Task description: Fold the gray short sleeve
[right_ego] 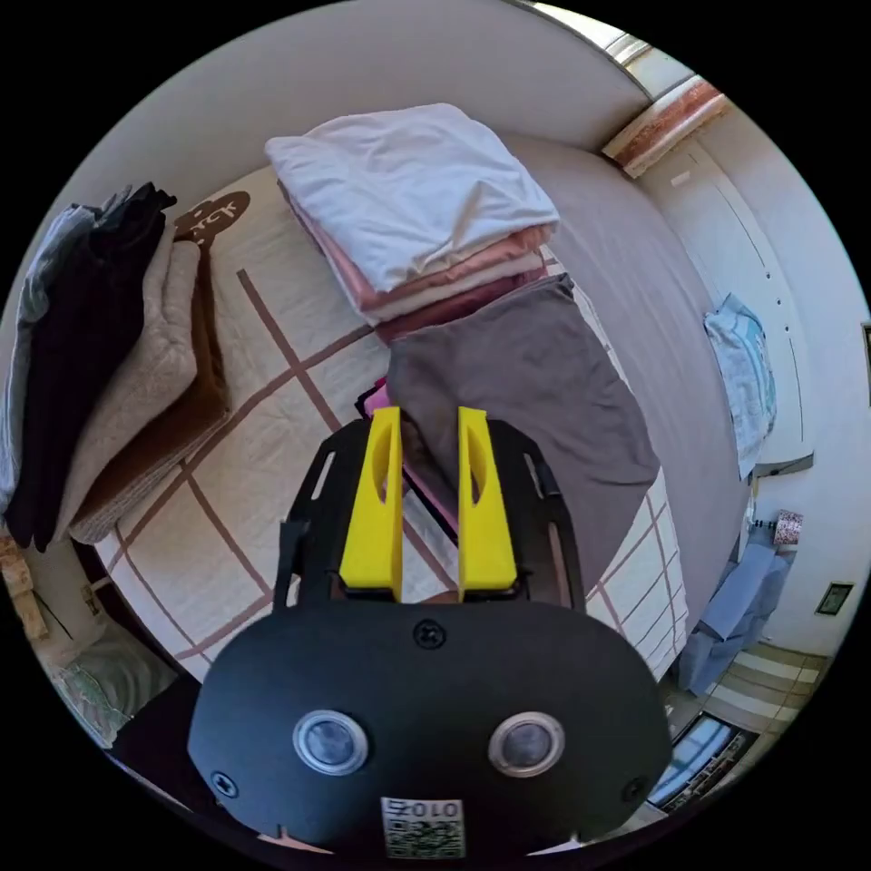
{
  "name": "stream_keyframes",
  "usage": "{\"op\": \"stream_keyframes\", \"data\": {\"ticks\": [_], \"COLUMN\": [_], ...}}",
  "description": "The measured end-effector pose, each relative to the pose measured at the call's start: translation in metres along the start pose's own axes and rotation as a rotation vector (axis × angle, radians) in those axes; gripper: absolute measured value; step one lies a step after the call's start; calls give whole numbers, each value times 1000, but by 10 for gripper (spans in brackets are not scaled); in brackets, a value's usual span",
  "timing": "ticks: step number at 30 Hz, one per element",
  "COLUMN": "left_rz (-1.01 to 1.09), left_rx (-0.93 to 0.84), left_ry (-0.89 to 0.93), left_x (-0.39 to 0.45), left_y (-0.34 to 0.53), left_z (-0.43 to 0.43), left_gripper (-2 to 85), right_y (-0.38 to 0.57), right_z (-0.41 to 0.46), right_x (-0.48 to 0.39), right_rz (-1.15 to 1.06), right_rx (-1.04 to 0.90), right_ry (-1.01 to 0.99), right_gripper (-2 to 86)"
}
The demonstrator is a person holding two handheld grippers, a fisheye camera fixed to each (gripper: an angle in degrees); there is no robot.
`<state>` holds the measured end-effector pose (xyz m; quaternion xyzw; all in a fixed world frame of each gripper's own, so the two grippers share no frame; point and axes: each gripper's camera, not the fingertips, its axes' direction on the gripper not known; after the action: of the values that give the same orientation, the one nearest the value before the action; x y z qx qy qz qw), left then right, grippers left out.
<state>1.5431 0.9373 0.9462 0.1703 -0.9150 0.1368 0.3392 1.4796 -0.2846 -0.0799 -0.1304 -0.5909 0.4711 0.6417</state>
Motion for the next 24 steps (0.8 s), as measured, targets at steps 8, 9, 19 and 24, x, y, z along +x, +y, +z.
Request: {"op": "stream_keyframes", "data": {"ticks": [8,9,19,24], "left_rz": [-24,-9,78,111], "left_rx": [2,27,246,208], "left_ry": [94,94,28,-6], "left_x": [27,36,132,192], "left_y": [20,18,19,31], "left_z": [0,-5,-81,-85], "left_gripper": [-2,-2,3,31], "right_y": [47,60,304,412], "right_z": [-21,-30,-95,-111], "right_x": [89,106,191,186], "right_rz": [147,189,435,273], "right_rx": [18,38,317,290], "right_ry": [-265,-281,-673,-874], "right_gripper": [54,54,52,52]}}
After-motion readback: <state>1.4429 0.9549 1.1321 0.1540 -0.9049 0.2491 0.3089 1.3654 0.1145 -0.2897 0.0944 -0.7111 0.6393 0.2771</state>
